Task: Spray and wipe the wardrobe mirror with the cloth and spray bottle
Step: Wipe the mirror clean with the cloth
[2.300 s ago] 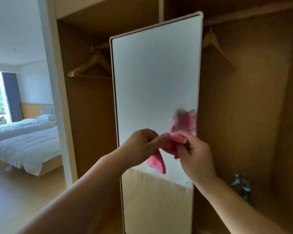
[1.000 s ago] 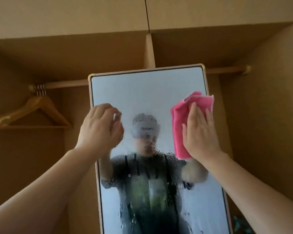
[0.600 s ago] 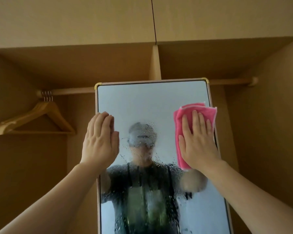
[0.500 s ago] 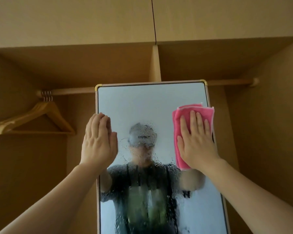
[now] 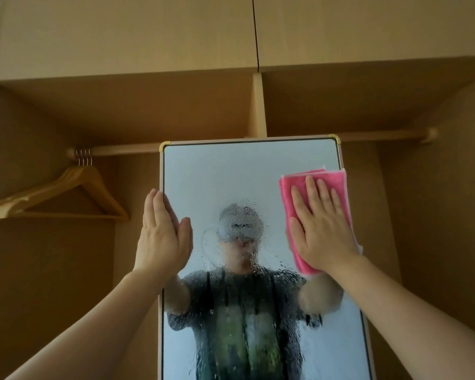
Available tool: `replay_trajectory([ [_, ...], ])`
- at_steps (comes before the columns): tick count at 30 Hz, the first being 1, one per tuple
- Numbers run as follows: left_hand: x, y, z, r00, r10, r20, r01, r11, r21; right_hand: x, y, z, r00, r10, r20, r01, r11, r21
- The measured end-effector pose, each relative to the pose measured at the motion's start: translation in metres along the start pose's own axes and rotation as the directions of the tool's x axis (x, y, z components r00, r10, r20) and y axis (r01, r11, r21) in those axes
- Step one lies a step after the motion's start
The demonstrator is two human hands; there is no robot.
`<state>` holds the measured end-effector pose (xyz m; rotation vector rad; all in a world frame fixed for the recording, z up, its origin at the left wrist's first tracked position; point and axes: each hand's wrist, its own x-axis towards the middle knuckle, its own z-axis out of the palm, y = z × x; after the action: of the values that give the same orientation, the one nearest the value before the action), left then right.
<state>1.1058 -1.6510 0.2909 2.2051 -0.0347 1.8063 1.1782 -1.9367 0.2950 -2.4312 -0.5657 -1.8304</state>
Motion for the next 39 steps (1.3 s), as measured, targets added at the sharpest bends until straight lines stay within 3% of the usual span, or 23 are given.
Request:
replay_trajectory([
  [10, -0.004, -0.003, -0.001, 0.996, -0.082, 0.016, 0.084, 0.986, -0.142, 0.045, 0.021, -0.014, 0.999, -0.054, -0.002, 0.054, 0.998, -0.037],
  [19, -0.014, -0.011, -0.001, 0.99, -0.127, 0.068, 0.139, 0.969, -0.202, 0.079, 0.027, -0.024, 1.0, -0.005, -0.029, 0.004, 1.0, -0.03],
  [27, -0.02, -0.022, 0.004, 0.967, -0.255, 0.002, 0.24, 0.906, -0.348, 0.065, 0.022, -0.016, 0.998, -0.002, -0.065, 0.002, 1.0, 0.007],
  [39, -0.022, -0.022, 0.007, 0.966, -0.256, -0.028, 0.228, 0.902, -0.366, -0.003, -0.003, 0.01, 0.995, -0.047, -0.086, 0.049, 0.998, 0.029],
])
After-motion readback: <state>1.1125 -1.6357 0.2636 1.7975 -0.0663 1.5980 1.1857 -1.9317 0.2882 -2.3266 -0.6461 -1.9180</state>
